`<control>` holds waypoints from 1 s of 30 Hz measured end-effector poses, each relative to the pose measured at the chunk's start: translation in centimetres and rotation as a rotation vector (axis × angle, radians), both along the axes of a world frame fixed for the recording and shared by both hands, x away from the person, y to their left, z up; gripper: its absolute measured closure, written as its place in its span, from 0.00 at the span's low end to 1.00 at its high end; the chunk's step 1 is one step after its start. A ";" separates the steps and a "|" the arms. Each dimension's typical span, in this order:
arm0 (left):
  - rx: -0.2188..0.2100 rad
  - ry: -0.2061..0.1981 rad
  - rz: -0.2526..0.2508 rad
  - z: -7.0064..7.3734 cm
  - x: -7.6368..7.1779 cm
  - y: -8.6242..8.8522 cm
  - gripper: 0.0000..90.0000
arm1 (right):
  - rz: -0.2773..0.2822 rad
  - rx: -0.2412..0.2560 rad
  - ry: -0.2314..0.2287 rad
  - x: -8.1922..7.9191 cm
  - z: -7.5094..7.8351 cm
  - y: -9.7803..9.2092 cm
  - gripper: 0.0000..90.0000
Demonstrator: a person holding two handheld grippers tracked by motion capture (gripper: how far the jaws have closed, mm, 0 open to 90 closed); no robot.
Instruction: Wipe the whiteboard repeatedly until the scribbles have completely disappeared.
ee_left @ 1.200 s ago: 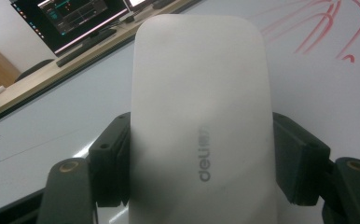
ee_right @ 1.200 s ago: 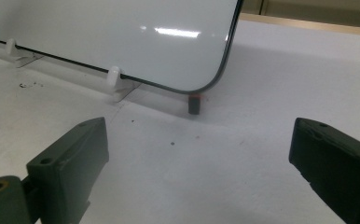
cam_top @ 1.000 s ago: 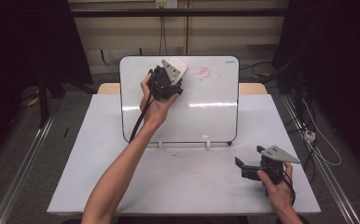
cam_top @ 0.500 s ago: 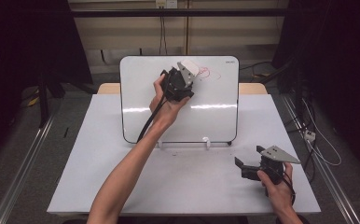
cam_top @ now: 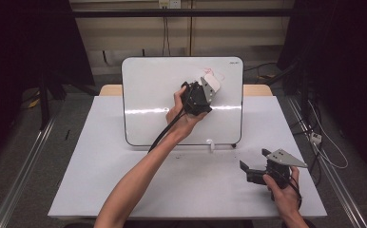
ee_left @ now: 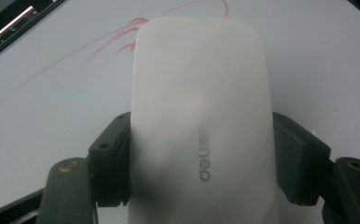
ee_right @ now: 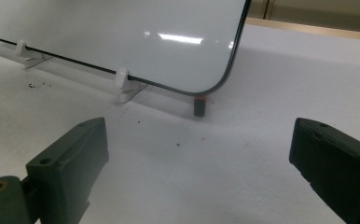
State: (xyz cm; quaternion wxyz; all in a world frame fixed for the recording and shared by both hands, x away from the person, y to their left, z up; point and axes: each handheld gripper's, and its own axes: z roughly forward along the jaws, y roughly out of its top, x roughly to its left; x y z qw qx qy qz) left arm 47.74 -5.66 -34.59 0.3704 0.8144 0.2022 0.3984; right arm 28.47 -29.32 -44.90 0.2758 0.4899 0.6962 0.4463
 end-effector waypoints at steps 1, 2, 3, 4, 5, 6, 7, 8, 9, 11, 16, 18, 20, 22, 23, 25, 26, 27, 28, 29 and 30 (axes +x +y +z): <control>-0.004 0.002 -0.001 0.1 0.1 0.2 0.35 | 0.001 -0.001 0.000 0.0 0.0 -0.1 0.05; -0.012 0.000 0.002 0.3 0.2 0.4 0.35 | -0.002 -0.001 0.001 0.0 0.0 -0.1 0.05; -0.020 0.003 0.006 0.4 0.4 0.6 0.35 | -0.003 0.002 0.000 0.0 0.0 -0.1 0.05; -0.028 0.007 0.013 0.6 0.6 0.9 0.35 | -0.005 0.003 0.000 0.0 0.0 -0.2 0.05; -0.034 0.007 0.021 0.9 0.9 1.3 0.35 | -0.005 0.002 0.001 -0.1 0.0 -0.2 0.05; -0.041 0.008 0.027 1.0 1.1 1.6 0.35 | -0.005 0.002 0.000 -0.1 0.0 -0.2 0.05; -0.043 0.009 0.033 1.3 1.2 1.9 0.35 | -0.005 0.000 -0.002 -0.1 0.0 -0.2 0.05; -0.044 0.006 0.037 1.5 1.4 2.3 0.35 | -0.007 -0.001 0.000 -0.1 0.0 -0.1 0.05; -0.054 0.005 0.044 1.7 1.6 2.7 0.35 | -0.006 -0.001 0.000 -0.1 0.0 -0.1 0.05; -0.068 0.008 0.061 2.1 2.1 3.6 0.35 | -0.007 0.000 0.000 -0.1 0.0 -0.2 0.05; -0.119 0.020 0.113 3.6 3.3 5.6 0.35 | -0.006 0.000 0.001 -0.1 0.0 -0.2 0.05; -0.126 0.024 0.125 3.8 3.6 5.9 0.35 | -0.007 0.000 0.002 -0.1 0.0 -0.2 0.05; -0.121 0.012 0.133 3.7 3.5 5.6 0.34 | -0.008 -0.001 0.002 0.0 0.0 -0.2 0.05; -0.122 0.007 0.151 3.6 3.5 5.3 0.34 | -0.009 -0.001 0.002 0.0 0.0 -0.1 0.05; -0.123 0.010 0.156 3.6 3.5 5.2 0.34 | -0.009 -0.003 0.002 0.0 0.0 -0.1 0.05; -0.118 0.006 0.164 3.6 3.4 5.1 0.35 | -0.009 -0.001 0.003 0.0 0.0 -0.1 0.05; -0.114 0.004 0.167 3.6 3.4 5.0 0.35 | -0.011 -0.001 0.005 0.0 0.0 -0.1 0.05; -0.117 0.003 0.169 3.6 3.4 5.0 0.34 | -0.010 -0.001 0.005 0.0 0.0 -0.1 0.05; -0.117 0.001 0.172 3.5 3.4 4.9 0.35 | -0.010 -0.002 0.004 0.0 0.0 -0.1 0.05; -0.118 0.002 0.174 3.5 3.4 4.9 0.34 | -0.006 -0.003 0.001 0.1 0.0 -0.1 0.05; -0.120 0.000 0.177 3.5 3.4 4.8 0.34 | -0.006 -0.003 0.001 0.1 0.0 -0.1 0.05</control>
